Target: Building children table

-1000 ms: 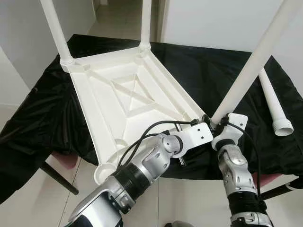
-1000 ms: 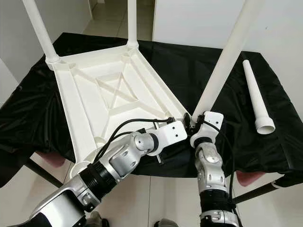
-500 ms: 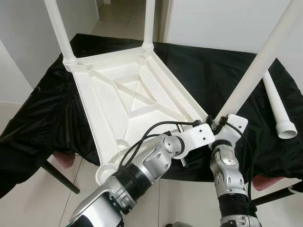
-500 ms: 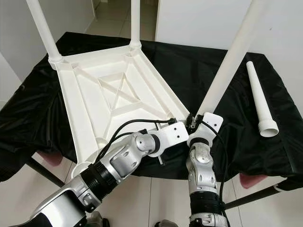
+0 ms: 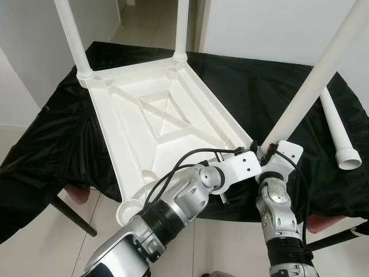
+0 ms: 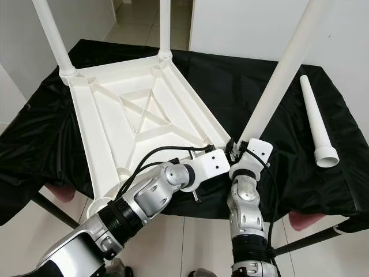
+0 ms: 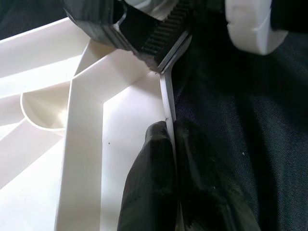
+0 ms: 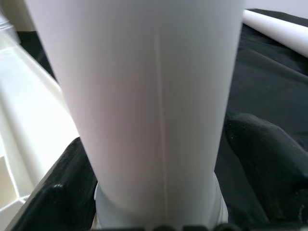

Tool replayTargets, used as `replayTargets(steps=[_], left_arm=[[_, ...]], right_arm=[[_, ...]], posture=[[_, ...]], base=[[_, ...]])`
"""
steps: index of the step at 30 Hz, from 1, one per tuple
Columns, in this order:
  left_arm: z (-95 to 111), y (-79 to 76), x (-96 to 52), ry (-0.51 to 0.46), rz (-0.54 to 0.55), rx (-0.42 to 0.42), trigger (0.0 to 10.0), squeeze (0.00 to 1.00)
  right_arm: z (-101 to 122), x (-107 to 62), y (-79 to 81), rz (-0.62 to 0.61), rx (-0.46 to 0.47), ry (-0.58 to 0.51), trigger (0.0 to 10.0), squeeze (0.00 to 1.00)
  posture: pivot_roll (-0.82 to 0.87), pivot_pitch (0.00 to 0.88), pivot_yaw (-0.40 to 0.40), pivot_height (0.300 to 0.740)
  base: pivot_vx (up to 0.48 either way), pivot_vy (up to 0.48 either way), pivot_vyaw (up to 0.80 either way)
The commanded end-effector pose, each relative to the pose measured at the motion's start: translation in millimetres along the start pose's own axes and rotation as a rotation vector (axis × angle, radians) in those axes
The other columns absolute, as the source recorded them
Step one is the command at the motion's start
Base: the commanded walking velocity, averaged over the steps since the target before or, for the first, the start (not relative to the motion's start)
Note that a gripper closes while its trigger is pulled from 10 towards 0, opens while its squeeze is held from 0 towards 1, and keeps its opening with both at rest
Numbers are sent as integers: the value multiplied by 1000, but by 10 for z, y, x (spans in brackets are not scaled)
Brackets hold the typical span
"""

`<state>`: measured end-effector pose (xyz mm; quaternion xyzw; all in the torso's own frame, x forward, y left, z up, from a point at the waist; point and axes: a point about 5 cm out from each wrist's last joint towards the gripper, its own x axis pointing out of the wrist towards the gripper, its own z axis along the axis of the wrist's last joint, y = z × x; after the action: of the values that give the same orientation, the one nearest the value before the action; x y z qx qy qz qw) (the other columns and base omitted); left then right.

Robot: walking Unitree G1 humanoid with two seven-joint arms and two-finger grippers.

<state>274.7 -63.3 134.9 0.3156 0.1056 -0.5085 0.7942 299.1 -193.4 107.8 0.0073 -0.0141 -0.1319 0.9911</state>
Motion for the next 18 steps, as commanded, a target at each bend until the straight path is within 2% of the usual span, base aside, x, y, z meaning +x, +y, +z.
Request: replayTargets(steps=[1, 2, 5, 10, 11, 12, 14, 17, 18], left_arm=[[68, -95, 23, -23, -42, 32, 10000, 0], [69, -92, 24, -23, -41, 31, 10000, 0], [72, -87, 24, -24, -40, 30, 10000, 0], [73, -84, 24, -24, -39, 31, 10000, 0], [76, -81, 24, -24, -39, 31, 10000, 0], [76, -81, 24, -24, -39, 31, 10000, 0], [77, -72, 22, -23, -37, 32, 10000, 0], [77, -72, 22, -23, -37, 32, 10000, 0], [74, -68, 19, -21, -36, 33, 10000, 0]], right_arm=[[-163, -54, 34, 45, -1, 64, 10000, 1000], [-119, -32, 26, 109, 35, 41, 10000, 0], [-59, 6, -6, 195, 64, 11, 10000, 0], [-37, 30, -34, 231, 65, 4, 10000, 0], [-6, 67, -83, 291, 50, -4, 10000, 0], [-6, 67, -83, 291, 50, -4, 10000, 0], [6, 103, -133, 455, -25, 13, 10000, 0], [6, 103, -133, 455, -25, 13, 10000, 0], [-3, 102, -146, 524, -56, 25, 10000, 0]], posture=[[12, 19, -25, 740], [10, 23, -22, 740], [6, 28, -18, 740], [6, 28, -18, 740], [8, 32, -18, 740], [8, 32, -18, 740], [14, 37, -15, 740], [14, 37, -15, 740], [16, 37, -13, 740]], base=[[0, 0, 0], [0, 0, 0], [0, 0, 0], [0, 0, 0], [0, 0, 0], [0, 0, 0], [0, 0, 0], [0, 0, 0], [0, 0, 0]])
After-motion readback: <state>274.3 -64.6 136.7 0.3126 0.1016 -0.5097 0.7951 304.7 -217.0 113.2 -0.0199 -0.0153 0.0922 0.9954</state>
